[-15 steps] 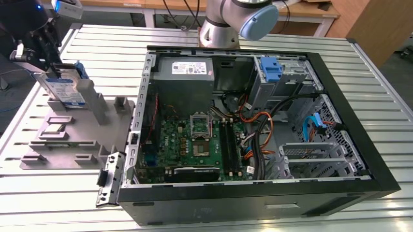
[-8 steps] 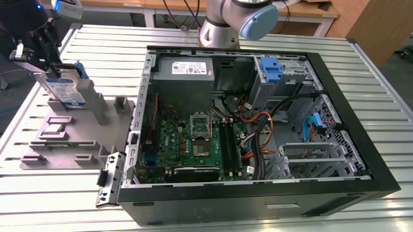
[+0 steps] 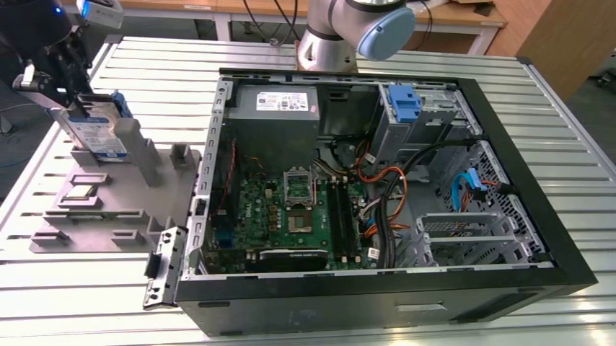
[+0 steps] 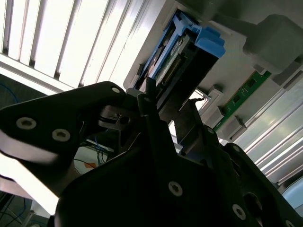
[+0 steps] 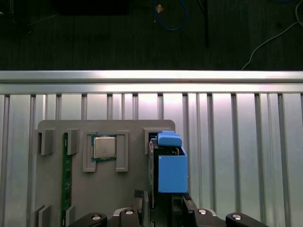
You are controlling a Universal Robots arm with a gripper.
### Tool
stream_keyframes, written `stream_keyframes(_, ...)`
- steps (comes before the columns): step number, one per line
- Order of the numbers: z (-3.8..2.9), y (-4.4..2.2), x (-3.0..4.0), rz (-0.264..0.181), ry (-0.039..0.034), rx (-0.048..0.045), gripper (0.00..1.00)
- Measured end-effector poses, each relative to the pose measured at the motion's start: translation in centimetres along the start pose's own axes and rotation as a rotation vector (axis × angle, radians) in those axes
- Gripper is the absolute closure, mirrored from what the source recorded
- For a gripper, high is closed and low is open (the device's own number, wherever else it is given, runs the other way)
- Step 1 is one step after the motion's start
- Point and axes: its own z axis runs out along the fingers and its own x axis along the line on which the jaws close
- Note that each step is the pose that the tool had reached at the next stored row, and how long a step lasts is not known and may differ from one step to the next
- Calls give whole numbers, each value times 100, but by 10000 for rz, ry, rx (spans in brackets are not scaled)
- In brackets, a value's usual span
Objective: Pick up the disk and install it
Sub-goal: 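Pick up the disk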
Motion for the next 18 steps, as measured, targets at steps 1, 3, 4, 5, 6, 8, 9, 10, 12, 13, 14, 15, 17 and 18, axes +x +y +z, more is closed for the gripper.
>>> stream_keyframes(1, 6, -1, 0, -1, -2, 3, 57)
stream_keyframes(3, 25, -2, 1, -16, 1, 5, 57)
stream_keyframes(4, 31, -2, 2, -48, 2, 8, 57)
stream_keyframes(5, 33, -3, 2, -83, 5, 6, 57)
stream_keyframes(6, 37, -3, 2, -119, 6, 7, 57)
stream_keyframes(8, 42, -4, 2, -217, 11, 5, 57)
stream_keyframes(9, 43, -6, 2, -246, 12, 4, 57)
stream_keyframes(10, 43, -8, 2, -260, 14, 3, 57)
stream_keyframes(12, 43, -8, 2, -262, 14, 3, 57)
stream_keyframes(13, 43, -9, 2, -263, 14, 3, 57)
stream_keyframes(14, 43, -9, 2, -263, 13, 3, 57)
stream_keyframes(15, 43, -9, 2, -263, 13, 3, 57)
stream_keyframes(17, 43, -9, 2, -263, 13, 3, 59)
stream_keyframes(18, 43, -10, 2, -263, 14, 3, 65)
